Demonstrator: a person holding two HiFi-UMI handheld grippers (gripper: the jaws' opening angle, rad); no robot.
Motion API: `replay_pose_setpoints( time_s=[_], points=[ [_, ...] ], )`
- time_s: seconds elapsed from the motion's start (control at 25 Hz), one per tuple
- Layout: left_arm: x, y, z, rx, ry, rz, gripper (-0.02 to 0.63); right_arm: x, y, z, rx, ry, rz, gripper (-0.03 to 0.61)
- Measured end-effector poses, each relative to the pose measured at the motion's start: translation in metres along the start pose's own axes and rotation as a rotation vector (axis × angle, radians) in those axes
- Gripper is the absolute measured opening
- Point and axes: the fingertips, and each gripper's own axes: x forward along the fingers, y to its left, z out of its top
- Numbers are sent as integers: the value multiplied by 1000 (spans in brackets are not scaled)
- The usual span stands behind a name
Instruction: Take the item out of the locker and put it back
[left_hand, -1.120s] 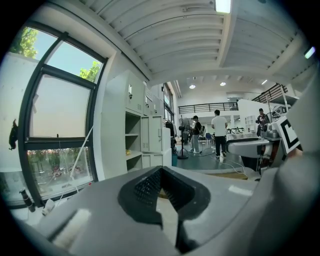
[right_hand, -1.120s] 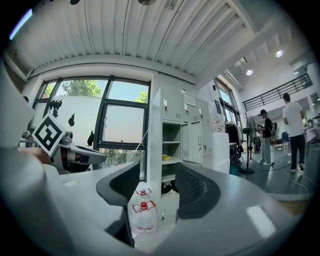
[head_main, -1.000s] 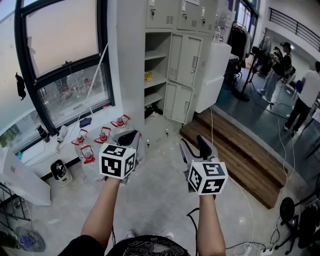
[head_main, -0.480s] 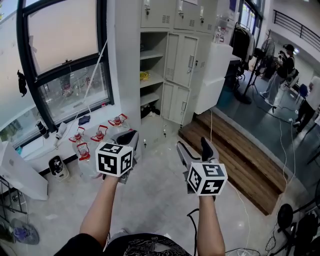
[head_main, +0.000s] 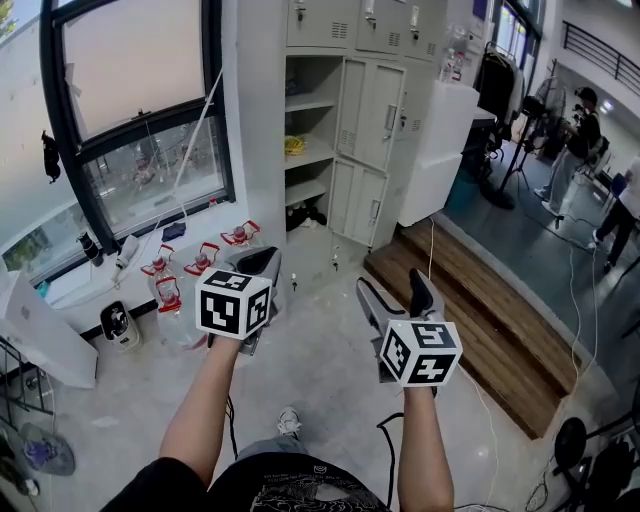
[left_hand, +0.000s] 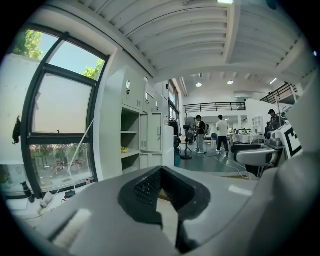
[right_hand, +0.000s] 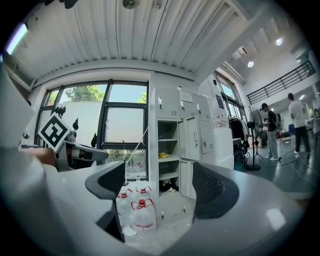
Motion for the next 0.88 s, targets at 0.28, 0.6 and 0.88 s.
replay_pose_setpoints(
  time_s=[0.28,0.6,0.88],
  points=[
    [48,20,2,6,6,7,2,46,-19,-5,-7,16,14,440],
    [120,80,12,-10,9,40,2,139,-42,-3,-9,36,36,437],
    [183,141,30,-16,18,65,2,229,-51,15,-27,54,68,437]
  ],
)
